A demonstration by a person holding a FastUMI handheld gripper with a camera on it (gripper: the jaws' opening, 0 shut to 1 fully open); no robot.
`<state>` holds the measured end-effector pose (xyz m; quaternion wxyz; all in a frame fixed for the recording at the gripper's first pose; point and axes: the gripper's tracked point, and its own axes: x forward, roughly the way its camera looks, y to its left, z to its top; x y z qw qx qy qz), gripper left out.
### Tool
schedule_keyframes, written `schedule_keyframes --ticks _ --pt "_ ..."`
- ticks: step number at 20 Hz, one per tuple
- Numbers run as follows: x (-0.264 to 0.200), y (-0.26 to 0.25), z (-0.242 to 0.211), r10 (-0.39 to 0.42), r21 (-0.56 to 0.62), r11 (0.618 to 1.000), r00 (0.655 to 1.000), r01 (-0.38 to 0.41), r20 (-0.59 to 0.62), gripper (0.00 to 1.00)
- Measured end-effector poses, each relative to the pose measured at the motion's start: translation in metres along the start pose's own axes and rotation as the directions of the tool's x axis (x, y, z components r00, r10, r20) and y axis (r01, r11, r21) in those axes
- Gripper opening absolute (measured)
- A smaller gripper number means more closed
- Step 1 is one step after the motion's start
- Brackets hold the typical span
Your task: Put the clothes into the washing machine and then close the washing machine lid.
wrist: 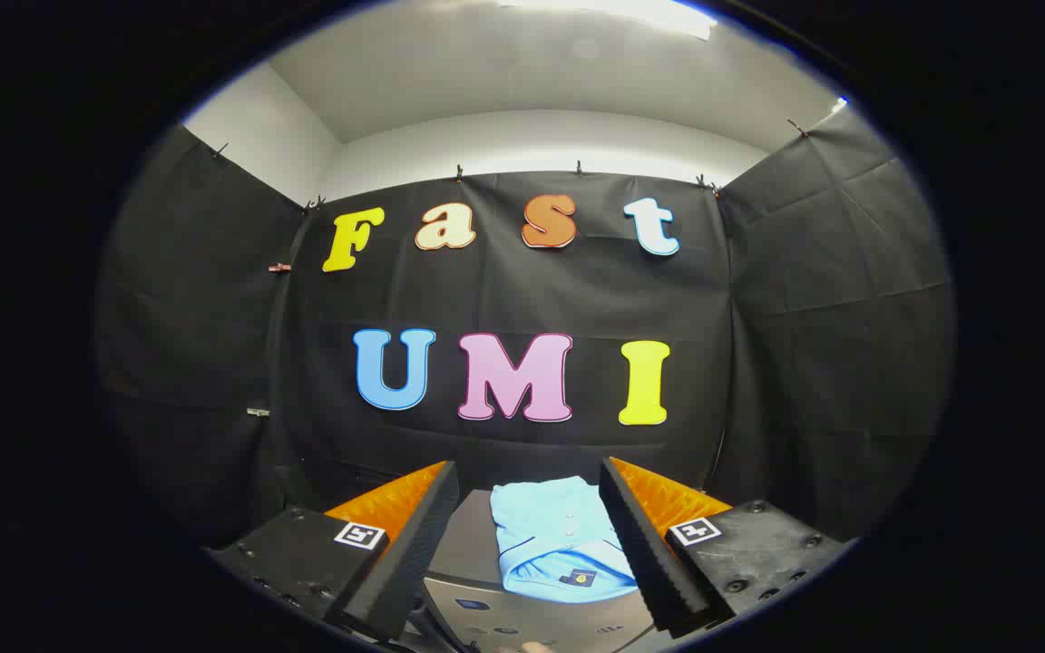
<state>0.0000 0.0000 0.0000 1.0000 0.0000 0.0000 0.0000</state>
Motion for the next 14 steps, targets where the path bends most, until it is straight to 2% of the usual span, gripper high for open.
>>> schedule_keyframes --ticks 6,14 --pt "-0.002 0.0 0.0 -0.01 0.002 1.0 1.0 0.01 0.003 0.98" --pt "-0.006 -0.01 0.001 -0.061 0.009 0.998 0.998 0.061 0.012 0.98"
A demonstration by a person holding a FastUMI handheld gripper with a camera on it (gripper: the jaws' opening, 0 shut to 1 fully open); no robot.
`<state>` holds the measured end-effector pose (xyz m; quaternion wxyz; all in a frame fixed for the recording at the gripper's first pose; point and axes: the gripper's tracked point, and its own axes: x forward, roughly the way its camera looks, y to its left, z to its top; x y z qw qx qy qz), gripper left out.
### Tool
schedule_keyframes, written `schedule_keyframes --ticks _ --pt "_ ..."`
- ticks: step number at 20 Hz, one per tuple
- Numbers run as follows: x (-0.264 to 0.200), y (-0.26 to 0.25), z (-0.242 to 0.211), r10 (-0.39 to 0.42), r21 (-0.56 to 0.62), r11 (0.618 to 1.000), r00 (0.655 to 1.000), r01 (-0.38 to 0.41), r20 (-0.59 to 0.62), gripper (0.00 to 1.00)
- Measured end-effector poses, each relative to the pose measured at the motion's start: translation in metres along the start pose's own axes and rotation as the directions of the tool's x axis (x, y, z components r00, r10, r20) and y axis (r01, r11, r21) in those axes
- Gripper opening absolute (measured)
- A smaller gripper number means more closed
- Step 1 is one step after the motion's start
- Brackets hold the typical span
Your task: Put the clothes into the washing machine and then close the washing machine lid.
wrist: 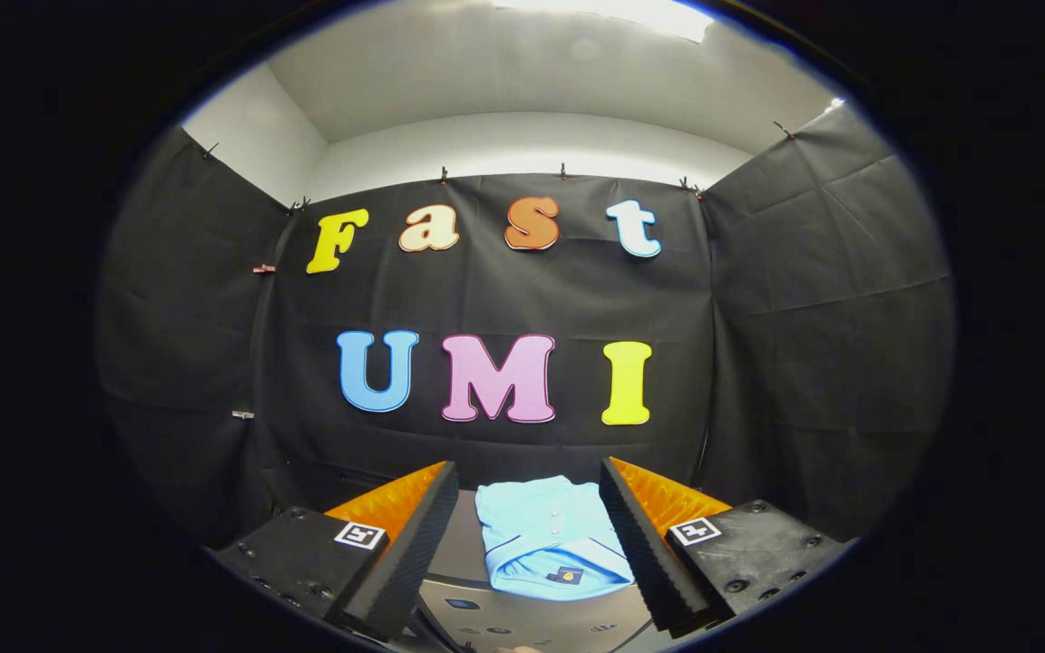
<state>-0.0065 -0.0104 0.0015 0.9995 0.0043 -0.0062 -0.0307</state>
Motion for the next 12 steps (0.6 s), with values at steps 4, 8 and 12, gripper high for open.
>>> schedule_keyframes --ticks 4,8,12 --pt "0.003 -0.005 0.001 -0.012 -0.021 1.0 1.0 0.012 0.0 0.98" --pt "0.011 -0.009 0.004 -0.019 -0.027 0.999 1.0 0.019 0.006 0.98" --pt "0.03 -0.01 0.012 -0.025 0.0 1.0 1.0 0.025 -0.001 0.98"
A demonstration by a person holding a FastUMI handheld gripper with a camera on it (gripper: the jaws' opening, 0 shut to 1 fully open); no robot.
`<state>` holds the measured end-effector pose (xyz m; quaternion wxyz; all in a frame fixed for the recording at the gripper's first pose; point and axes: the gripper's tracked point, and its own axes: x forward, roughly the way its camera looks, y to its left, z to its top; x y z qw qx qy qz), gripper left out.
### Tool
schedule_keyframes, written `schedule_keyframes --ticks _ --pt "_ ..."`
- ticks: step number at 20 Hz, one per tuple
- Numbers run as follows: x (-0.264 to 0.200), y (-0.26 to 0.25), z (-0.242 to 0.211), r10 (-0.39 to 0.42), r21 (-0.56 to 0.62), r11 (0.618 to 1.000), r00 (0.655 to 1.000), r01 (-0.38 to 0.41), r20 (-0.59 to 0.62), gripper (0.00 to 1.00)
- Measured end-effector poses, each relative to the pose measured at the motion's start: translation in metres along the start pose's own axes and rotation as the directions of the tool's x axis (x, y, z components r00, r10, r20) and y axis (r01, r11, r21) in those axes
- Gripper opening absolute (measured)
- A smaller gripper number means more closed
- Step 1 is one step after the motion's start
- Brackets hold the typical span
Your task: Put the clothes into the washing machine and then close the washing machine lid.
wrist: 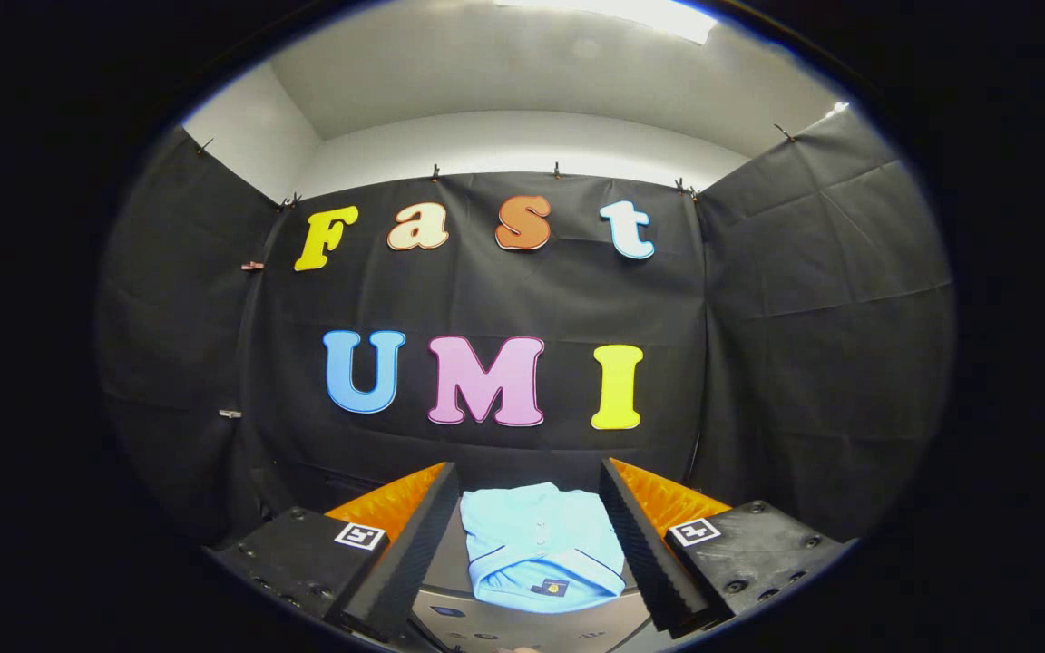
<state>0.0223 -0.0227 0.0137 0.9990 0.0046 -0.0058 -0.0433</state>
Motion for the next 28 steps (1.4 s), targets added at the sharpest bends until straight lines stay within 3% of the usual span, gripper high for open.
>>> schedule_keyframes --ticks 7,14,20,28 --pt "0.059 -0.004 -0.001 -0.011 -0.016 1.0 1.0 0.011 -0.029 0.97" --pt "0.143 -0.02 -0.057 -0.023 0.007 1.0 0.983 0.025 -0.181 0.97" --pt "0.202 -0.036 -0.13 -0.029 0.029 0.999 0.933 0.042 -0.359 0.98" --pt "0.233 -0.045 -0.214 -0.038 -0.015 0.999 0.833 0.036 -0.552 0.98"
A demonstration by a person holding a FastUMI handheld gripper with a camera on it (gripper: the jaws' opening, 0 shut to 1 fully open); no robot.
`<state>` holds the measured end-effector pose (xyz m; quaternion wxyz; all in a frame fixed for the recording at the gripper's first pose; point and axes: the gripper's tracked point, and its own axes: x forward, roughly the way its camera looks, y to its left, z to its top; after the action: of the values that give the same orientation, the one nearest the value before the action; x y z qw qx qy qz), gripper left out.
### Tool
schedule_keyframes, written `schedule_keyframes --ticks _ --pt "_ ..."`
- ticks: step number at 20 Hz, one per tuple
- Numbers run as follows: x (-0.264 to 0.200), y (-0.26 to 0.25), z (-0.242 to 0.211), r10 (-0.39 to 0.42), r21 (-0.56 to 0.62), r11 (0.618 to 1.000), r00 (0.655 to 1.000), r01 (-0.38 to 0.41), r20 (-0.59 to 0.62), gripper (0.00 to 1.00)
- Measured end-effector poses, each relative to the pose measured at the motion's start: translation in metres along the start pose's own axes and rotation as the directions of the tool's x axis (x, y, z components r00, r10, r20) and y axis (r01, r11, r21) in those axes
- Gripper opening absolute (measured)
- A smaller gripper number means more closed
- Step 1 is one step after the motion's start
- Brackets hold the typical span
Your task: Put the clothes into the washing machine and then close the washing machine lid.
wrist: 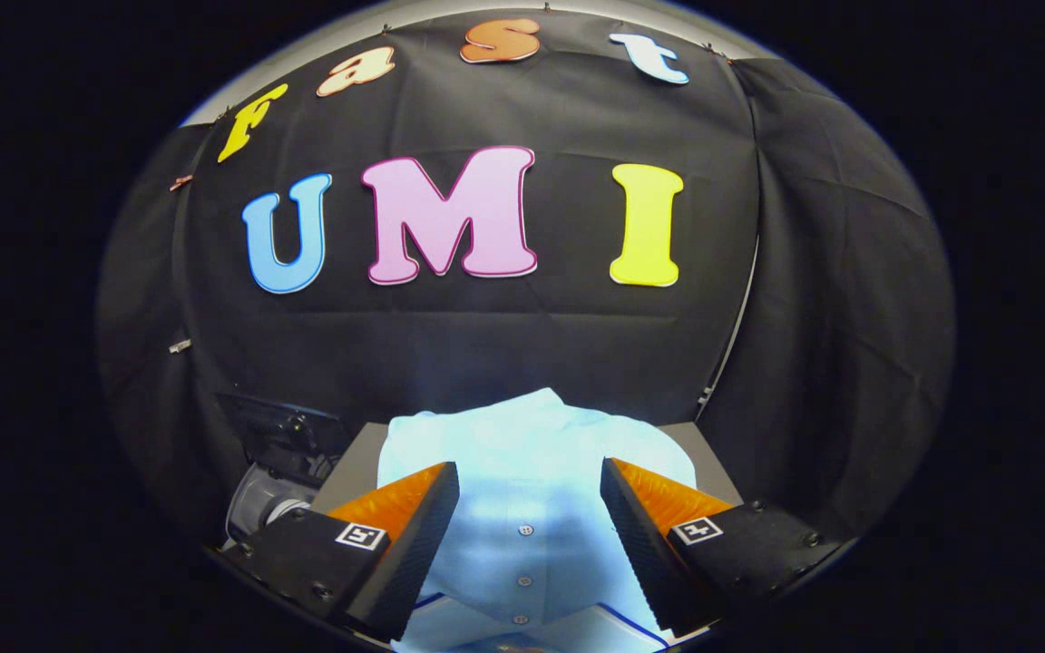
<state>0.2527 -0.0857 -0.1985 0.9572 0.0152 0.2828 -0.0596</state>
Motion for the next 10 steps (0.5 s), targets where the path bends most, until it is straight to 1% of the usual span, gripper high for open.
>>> schedule_keyframes --ticks 3,6,10 --pt "0.018 -0.004 -0.018 -0.019 -0.015 1.0 0.998 0.018 -0.068 0.98" --pt "0.024 -0.007 -0.031 -0.018 0.0 1.0 0.992 0.019 -0.122 0.99" --pt "0.031 -0.014 -0.047 -0.053 0.013 0.998 0.979 0.056 -0.195 0.98"
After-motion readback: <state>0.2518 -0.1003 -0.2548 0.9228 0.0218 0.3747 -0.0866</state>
